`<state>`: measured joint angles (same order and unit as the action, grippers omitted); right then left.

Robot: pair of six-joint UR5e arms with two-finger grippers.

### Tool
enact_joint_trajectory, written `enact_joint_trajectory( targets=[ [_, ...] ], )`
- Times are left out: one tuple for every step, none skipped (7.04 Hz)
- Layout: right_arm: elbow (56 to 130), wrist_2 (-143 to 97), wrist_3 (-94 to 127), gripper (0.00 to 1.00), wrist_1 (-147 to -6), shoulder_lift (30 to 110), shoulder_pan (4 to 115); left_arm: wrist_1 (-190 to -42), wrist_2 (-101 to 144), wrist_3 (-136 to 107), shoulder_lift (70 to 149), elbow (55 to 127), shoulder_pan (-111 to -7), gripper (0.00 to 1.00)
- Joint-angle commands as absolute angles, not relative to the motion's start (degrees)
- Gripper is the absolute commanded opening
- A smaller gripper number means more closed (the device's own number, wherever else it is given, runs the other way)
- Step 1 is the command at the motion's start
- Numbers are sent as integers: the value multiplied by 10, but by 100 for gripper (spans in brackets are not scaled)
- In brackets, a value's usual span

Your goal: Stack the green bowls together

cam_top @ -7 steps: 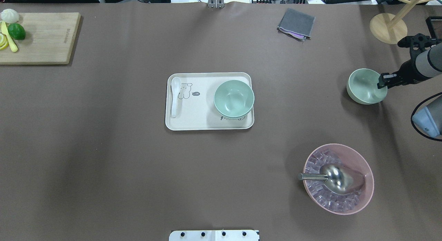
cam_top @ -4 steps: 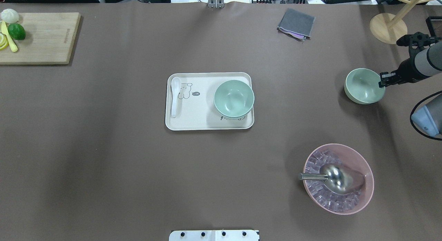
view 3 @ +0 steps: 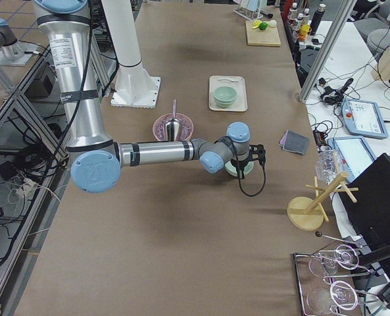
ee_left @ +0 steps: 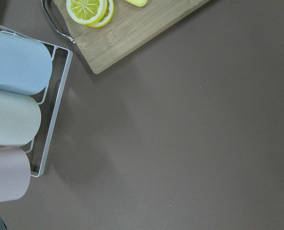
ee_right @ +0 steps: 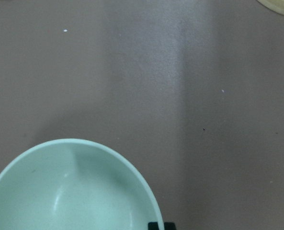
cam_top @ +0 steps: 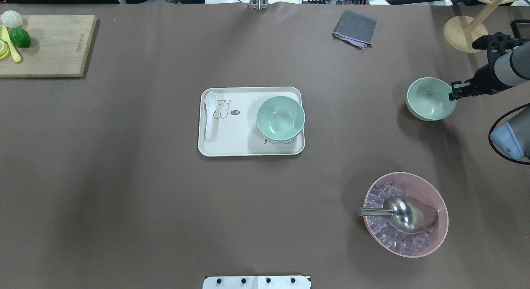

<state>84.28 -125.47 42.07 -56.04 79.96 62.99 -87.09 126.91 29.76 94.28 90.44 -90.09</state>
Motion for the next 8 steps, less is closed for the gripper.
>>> enact_joint_trajectory(
  targets=[
    [867, -1302, 519, 0, -573, 755, 632, -877, 1294, 294, 926, 904, -901, 99],
    [874, -1300, 552, 0, -600, 726, 625, -881, 1344, 277, 919, 899, -901, 99],
    [897, -1295, 570, 0, -667, 693, 608, -882, 1348, 263, 915, 902, -901, 99],
    [915, -1280, 601, 0, -738, 653, 585, -886, 1349, 263, 911, 905, -901, 99],
    [927, -1231, 680, 0, -779, 610, 539, -895, 1349, 262, 911, 904, -901, 99],
    [927, -1187, 768, 0, -784, 581, 499, -895, 1349, 263, 911, 904, -901, 99],
    [928, -1117, 860, 0, -784, 557, 451, -895, 1349, 263, 911, 904, -901, 99],
    [925, -1094, 891, 0, -786, 533, 430, -896, 1349, 263, 911, 903, -901, 99]
  ],
)
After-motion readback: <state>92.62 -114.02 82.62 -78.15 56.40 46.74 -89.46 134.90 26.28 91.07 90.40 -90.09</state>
